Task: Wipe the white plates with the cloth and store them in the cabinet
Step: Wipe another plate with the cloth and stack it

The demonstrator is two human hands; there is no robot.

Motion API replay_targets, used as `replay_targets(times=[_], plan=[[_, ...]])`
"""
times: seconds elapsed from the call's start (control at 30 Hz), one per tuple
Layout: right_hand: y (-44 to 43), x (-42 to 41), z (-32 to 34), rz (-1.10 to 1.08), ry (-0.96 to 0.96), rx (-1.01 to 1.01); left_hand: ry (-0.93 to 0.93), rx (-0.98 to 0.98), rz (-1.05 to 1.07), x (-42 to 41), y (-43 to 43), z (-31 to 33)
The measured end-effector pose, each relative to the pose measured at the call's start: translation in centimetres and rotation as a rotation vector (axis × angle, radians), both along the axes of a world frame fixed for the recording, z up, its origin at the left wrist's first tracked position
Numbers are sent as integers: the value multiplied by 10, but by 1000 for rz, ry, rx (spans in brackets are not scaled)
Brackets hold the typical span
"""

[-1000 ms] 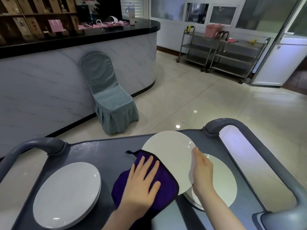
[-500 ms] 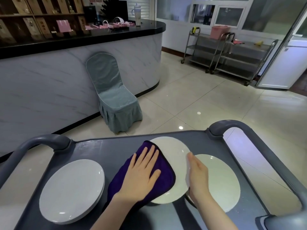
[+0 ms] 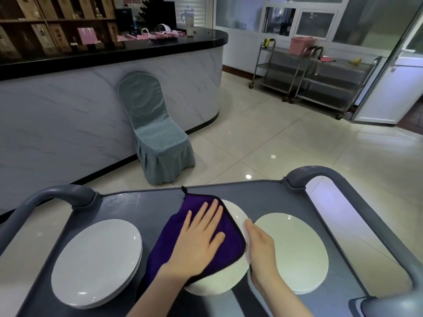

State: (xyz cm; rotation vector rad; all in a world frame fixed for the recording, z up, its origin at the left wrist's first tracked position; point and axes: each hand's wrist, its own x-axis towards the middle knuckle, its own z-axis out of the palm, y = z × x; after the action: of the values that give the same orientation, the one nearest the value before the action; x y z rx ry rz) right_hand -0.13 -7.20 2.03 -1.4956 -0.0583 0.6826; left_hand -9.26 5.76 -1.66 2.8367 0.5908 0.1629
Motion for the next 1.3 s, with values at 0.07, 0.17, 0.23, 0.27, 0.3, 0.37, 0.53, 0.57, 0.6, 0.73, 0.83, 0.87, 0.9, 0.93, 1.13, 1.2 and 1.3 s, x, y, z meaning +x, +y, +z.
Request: replay_targets(times=[0.07,0.17,0.23,0.27,0.3,0.37,0.53,0.57,0.6,0.73,0.83,0.87,0.9,0.93,1.13,1.2,1.3], plan=[[0,9,6,-42,-26,4,11,5,29,-7,7,-1],[-2,27,16,-146,-42,34,17,-27,34,-21,4,-10],[-5,36,18,-197,-56,38,8,-49,22,-30,-7,-18],[-5,38,17,-211,-59,38,32,-71,0,-33,-14,-20],[-5,38,16,-213,-51,42,52,-61,-30,-34,-23,-22],[-4,31,9,-199,-18,57,70,20,-99,-27,-39,-20],[-9,2,-5,-20,-18,22,15,52,-145,-4,-35,2],[-8,-2,-5,-9,9,30,-25,52,-134,-1,-27,5],[-9,-4,-6,-7,35,37,-42,41,-110,2,-19,8],[-5,8,9,-54,12,62,-4,45,8,-1,9,8],[-6,27,23,-162,-28,102,38,-13,35,-15,5,-3],[-7,33,24,-182,-32,106,48,-10,33,-19,-1,-7],[-7,36,24,-196,-30,107,73,-10,19,-22,-10,-10],[-7,38,22,-197,-31,103,82,-2,-6,-24,-20,-14],[-6,15,1,-65,-19,53,-14,46,-88,-6,-51,-12],[-6,5,-2,-18,0,68,-10,35,-84,1,-42,-2],[-5,-5,1,33,39,118,-53,39,-66,10,-17,11]])
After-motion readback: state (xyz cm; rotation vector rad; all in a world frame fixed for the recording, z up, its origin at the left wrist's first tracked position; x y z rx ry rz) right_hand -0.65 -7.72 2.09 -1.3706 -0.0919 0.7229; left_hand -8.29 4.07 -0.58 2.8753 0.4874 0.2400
